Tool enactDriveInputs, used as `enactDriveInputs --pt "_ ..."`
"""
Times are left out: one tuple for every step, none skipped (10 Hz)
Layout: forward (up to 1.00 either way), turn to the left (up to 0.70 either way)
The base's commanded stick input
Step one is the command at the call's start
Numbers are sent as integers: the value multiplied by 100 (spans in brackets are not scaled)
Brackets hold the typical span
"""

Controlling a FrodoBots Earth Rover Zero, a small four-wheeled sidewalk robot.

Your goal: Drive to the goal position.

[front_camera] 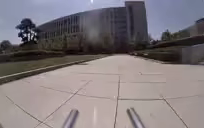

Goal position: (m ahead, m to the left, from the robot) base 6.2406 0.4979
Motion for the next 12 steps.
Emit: enactDriveInputs --pt "70 0" --pt "70 0" --pt "70 0" --pt "70 0" --pt "70 -16" --pt "70 -26" --pt "70 -32" --pt "70 -27" --pt "70 -6" --pt "70 0" --pt "70 0" --pt "70 0"
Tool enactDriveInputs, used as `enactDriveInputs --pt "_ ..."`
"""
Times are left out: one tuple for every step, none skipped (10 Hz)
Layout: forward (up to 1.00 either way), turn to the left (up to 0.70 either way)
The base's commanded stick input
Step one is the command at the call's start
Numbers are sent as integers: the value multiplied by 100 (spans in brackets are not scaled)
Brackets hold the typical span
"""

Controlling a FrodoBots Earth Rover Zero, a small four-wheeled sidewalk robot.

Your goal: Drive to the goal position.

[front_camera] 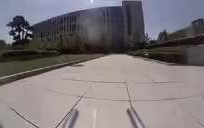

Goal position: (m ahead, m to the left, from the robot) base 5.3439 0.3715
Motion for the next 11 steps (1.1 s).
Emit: enactDriveInputs --pt "70 0" --pt "70 0" --pt "70 0" --pt "70 0" --pt "70 0" --pt "70 0" --pt "70 0" --pt "70 0" --pt "70 0" --pt "70 0" --pt "70 0"
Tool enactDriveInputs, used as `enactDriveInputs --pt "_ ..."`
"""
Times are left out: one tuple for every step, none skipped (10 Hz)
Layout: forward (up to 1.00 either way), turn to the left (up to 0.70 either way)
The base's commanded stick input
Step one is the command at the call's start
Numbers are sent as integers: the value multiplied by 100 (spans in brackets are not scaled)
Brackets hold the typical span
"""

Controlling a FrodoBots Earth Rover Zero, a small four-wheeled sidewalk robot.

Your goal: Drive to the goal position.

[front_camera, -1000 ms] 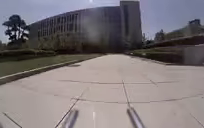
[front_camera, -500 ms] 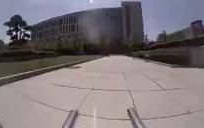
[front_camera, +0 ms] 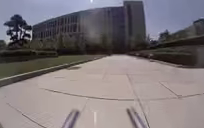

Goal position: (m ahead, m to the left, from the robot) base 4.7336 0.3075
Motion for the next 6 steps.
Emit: enactDriveInputs --pt "70 0" --pt "70 0" --pt "70 0" --pt "70 -1" --pt "70 -6" --pt "70 -25"
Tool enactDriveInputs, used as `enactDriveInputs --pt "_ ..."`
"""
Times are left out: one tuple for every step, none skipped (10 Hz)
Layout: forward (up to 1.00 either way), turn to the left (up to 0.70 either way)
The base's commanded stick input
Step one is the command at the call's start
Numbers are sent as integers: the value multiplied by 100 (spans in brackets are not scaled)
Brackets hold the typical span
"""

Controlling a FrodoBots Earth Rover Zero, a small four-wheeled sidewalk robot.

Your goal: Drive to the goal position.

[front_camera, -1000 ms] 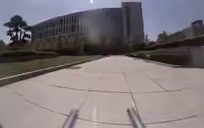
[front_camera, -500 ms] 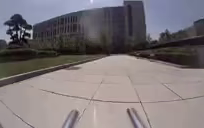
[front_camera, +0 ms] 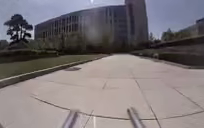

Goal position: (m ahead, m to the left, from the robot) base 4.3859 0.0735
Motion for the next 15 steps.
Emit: enactDriveInputs --pt "70 -34" --pt "70 -34" --pt "70 -34" --pt "70 -10" --pt "70 0" --pt "70 0" --pt "70 0" --pt "70 0" --pt "70 0" --pt "70 0" --pt "70 0" --pt "70 0" --pt "70 0" --pt "70 0" --pt "70 0"
